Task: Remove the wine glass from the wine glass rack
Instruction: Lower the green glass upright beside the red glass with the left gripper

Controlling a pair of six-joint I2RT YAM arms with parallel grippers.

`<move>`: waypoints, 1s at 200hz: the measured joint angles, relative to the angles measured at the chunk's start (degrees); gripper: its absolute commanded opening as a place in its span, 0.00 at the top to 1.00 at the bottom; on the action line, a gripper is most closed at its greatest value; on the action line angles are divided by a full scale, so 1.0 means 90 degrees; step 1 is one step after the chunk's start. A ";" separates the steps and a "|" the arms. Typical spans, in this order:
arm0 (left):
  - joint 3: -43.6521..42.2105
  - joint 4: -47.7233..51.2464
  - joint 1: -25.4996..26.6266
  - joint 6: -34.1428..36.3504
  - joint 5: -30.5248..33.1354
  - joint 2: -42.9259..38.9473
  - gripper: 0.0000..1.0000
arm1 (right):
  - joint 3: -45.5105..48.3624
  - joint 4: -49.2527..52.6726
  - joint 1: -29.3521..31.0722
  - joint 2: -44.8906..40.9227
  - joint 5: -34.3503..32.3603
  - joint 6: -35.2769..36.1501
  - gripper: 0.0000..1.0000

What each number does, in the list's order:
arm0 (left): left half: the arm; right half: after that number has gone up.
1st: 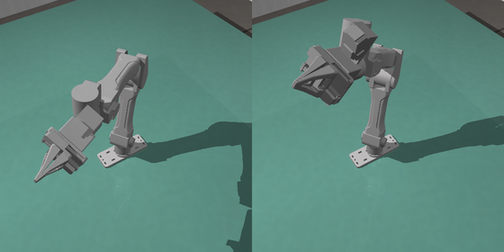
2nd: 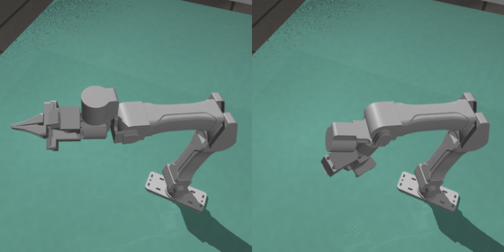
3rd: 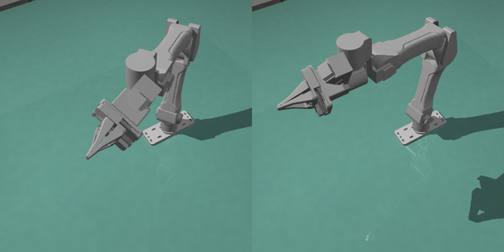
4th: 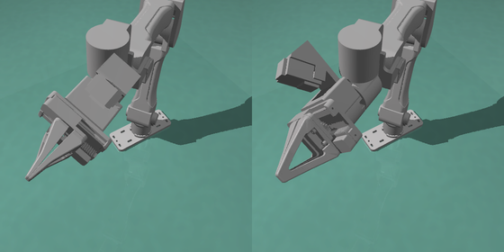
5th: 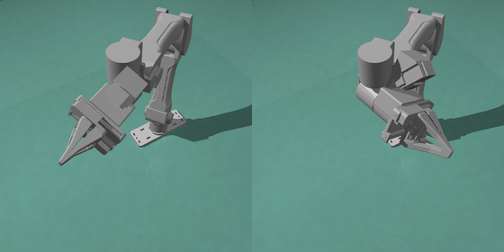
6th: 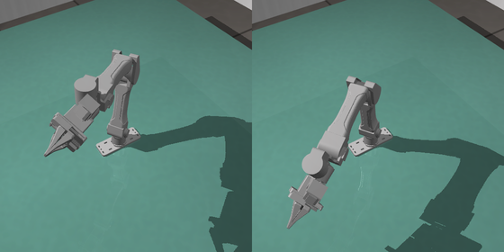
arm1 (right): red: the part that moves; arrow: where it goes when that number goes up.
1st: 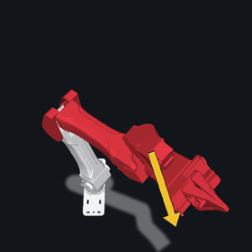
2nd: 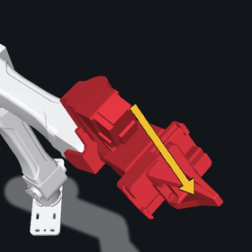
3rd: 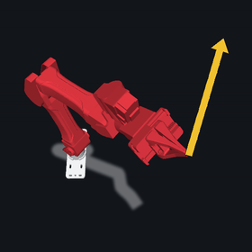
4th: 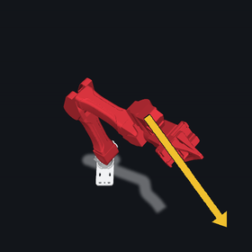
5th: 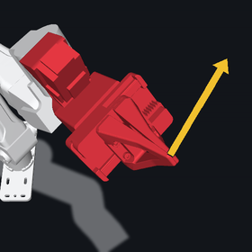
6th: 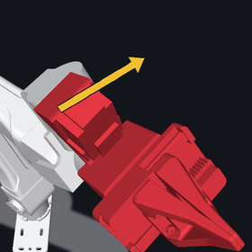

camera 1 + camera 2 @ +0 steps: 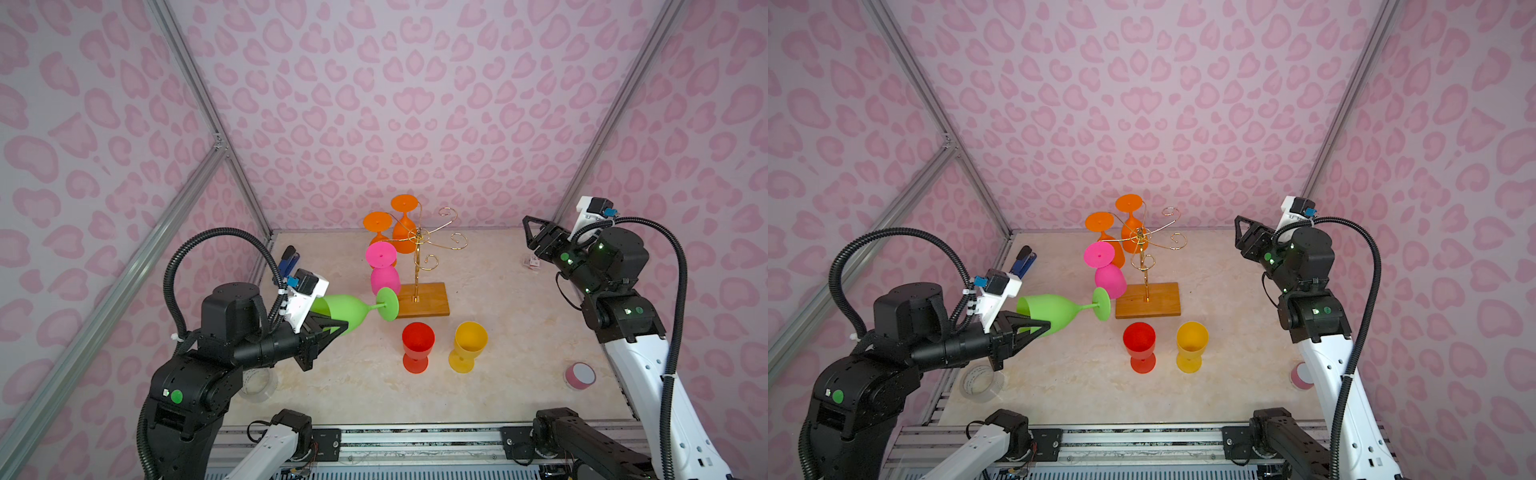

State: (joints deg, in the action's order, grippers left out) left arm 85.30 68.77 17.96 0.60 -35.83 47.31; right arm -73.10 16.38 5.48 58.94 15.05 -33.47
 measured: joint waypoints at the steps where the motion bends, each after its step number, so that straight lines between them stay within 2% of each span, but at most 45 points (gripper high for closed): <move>1: 0.0000 0.0024 0.0012 0.0017 0.0027 0.0012 0.98 | 0.0007 -0.0005 0.0000 0.0002 0.0000 -0.0002 0.36; 78: -0.0690 0.0420 0.0753 0.0102 0.1622 0.0911 0.98 | 0.0287 -0.0022 -0.0041 0.0070 0.0002 -0.0078 0.36; 122: -0.1190 0.0369 0.1787 -0.0257 0.2572 0.1632 0.98 | 0.0364 -0.0024 -0.0100 0.0104 0.0012 -0.0080 0.36; 200: -0.1727 -0.0177 0.2725 -0.1013 0.3410 0.2499 0.98 | 0.0559 -0.0032 -0.0206 0.0104 0.0034 -0.0158 0.36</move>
State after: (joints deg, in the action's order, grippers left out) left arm 69.76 67.18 42.48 -8.51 -5.15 69.80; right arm -68.07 16.10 3.62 59.88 15.35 -34.89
